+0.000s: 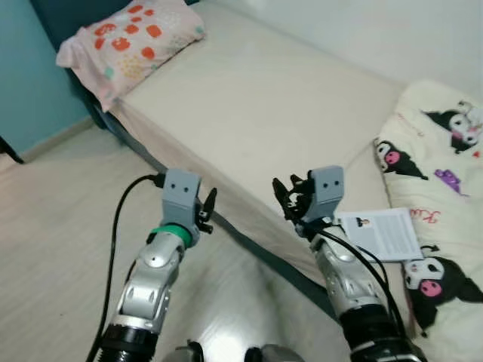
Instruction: Clean up the room
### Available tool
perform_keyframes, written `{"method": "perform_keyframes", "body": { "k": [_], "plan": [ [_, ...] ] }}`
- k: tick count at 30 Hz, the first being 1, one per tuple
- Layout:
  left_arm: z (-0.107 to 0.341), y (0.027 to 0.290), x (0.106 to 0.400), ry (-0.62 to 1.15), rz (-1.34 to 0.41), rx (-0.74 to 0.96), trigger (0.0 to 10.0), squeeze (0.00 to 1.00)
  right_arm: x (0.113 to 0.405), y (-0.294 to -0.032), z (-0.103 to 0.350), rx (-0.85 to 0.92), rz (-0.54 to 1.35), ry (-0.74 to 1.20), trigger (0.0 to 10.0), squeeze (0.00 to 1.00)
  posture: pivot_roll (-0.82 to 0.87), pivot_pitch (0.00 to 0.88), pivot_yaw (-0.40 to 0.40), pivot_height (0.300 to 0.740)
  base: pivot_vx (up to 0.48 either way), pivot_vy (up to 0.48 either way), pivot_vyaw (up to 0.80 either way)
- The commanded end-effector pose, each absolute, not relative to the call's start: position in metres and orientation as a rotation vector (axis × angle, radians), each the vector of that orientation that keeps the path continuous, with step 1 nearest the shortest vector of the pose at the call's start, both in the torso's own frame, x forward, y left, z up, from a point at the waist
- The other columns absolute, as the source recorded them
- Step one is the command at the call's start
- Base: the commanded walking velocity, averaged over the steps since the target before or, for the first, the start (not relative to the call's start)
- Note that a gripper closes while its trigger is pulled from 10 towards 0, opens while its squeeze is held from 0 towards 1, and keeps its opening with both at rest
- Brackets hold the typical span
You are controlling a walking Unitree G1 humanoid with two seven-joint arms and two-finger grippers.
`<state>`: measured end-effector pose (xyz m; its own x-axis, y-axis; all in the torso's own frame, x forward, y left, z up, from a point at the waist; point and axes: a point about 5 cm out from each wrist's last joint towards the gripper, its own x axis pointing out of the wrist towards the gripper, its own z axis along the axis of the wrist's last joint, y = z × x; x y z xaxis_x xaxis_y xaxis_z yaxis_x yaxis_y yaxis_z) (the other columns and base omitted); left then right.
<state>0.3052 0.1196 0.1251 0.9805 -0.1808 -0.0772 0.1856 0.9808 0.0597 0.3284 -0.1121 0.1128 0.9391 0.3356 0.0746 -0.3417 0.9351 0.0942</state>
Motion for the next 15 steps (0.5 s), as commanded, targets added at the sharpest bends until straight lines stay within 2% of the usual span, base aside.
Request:
{"method": "perform_keyframes", "body": {
  "k": [1, 3, 5, 13, 15],
  "plan": [
    [0.1184, 0.1209, 0.3027, 0.103, -0.182, 0.067, 10.0, 0.00, 0.3275, -0.1111, 0.1092, 0.117, 0.348, -0.038, 10.0, 0.00, -0.05, 0.089, 0.039, 0.740, 0.000, 0.000, 0.00],
    [0.1183, 0.1208, 0.3027, 0.103, -0.183, 0.067, 10.0, 0.00, 0.3275, -0.1112, 0.1091, 0.117, 0.348, -0.037, 10.0, 0.00, -0.05, 0.088, 0.039, 0.740, 0.000, 0.000, 0.00],
    [0.1183, 0.1207, 0.3028, 0.103, -0.183, 0.067, 10.0, 0.00, 0.3276, -0.1112, 0.1092, 0.116, 0.348, -0.037, 10.0, 0.00, -0.05, 0.088, 0.039, 0.740, 0.000, 0.000, -0.80],
    [0.1182, 0.1204, 0.3029, 0.101, -0.184, 0.068, 10.0, 0.00, 0.3280, -0.1110, 0.1097, 0.116, 0.352, -0.038, 10.0, 0.00, -0.05, 0.084, 0.037, 0.740, 0.000, 0.000, 0.00],
    [0.1183, 0.1203, 0.3028, 0.101, -0.184, 0.068, 10.0, 0.00, 0.3280, -0.1110, 0.1097, 0.116, 0.353, -0.038, 10.0, 0.00, -0.05, 0.083, 0.036, 0.740, 0.000, 0.000, -0.80]
  ]
}}
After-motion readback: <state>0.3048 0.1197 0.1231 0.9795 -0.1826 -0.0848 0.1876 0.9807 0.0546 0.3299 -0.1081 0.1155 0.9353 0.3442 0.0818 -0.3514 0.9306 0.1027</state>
